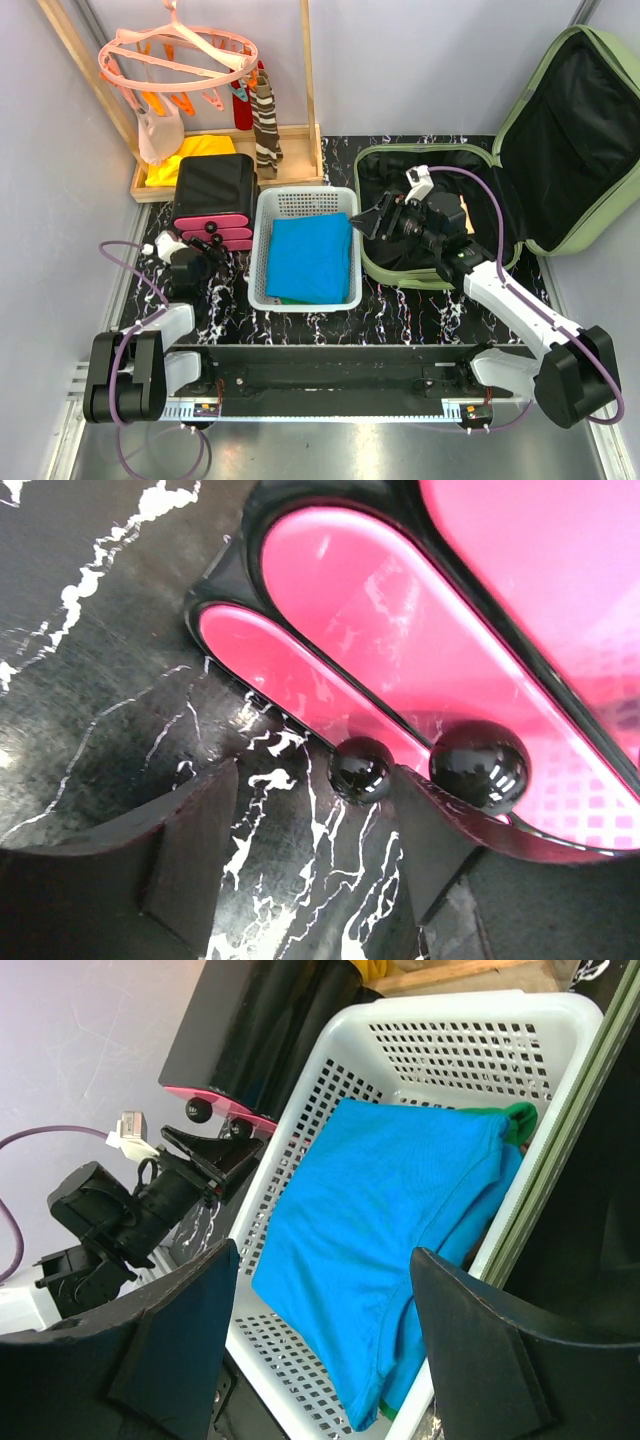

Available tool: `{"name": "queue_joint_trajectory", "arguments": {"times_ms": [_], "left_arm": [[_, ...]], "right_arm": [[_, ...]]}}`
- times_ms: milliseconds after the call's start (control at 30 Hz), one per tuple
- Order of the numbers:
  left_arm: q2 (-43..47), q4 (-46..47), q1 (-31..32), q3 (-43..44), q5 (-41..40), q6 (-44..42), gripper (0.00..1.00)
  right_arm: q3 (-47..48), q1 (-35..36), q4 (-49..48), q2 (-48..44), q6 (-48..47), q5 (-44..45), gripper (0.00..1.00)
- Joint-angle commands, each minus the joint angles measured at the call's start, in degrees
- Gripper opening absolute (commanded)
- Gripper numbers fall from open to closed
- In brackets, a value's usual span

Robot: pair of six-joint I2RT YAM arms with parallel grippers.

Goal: Open, take out, and arrange the luggage
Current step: Close the drawer, then open the drawer

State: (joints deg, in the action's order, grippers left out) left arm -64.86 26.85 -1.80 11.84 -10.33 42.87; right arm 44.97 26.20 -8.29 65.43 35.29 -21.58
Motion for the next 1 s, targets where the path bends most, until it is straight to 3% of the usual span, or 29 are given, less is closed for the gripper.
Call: {"name": "queue_joint_trajectory", "arguments": {"times_ms": [0,367,967], "left_arm": [[0.4,5.5,0.3,-0.1,4.8,-1.3,0.63],[-7.1,10.7,0.5,1.6,8.5,1.0,0.58],[-13.0,13.8,0.4,5.6,7.0,1.1,0.44]], "right_arm": [[0.4,-0.2,-3.2,0.4,0.0,-0.3,0.79],[-0.1,-0.2,-3.0,-0.8,-0.2,0.5,0.79],[0.3,-0.2,-2.7,0.1,-0.7,1.0,0.79]]}}
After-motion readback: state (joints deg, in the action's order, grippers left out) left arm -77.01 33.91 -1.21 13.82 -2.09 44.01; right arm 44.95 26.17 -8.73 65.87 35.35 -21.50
